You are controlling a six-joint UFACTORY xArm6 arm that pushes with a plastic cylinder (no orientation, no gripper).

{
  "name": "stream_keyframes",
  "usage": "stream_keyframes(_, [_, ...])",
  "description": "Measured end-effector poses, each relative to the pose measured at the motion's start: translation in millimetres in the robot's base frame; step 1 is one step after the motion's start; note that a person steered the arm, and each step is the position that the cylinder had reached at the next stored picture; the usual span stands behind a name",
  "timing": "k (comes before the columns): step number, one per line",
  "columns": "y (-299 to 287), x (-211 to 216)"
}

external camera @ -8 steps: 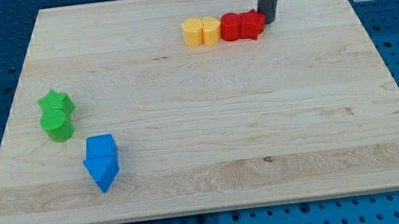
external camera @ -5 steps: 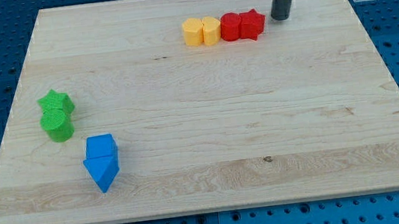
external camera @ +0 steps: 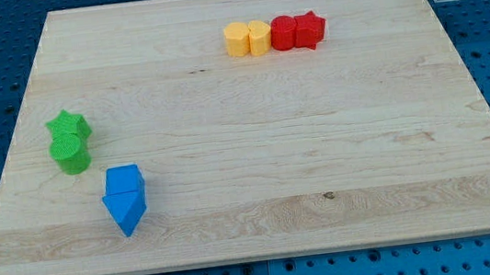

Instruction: Move your arm to the center right

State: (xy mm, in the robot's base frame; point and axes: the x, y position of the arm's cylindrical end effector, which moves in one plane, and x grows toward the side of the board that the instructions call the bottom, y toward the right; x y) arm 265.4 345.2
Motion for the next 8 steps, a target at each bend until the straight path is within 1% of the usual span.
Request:
stream_keyframes(1, [0.0,21.1])
stream_keyframes(2, [-14.3,56.6])
stream_keyframes(3, [-49.1,83.4])
stream_keyframes(4, [-76.0,97.4])
stream_keyframes(5, [-75.2,104.8])
stream_keyframes(8, [-79.4,106.1])
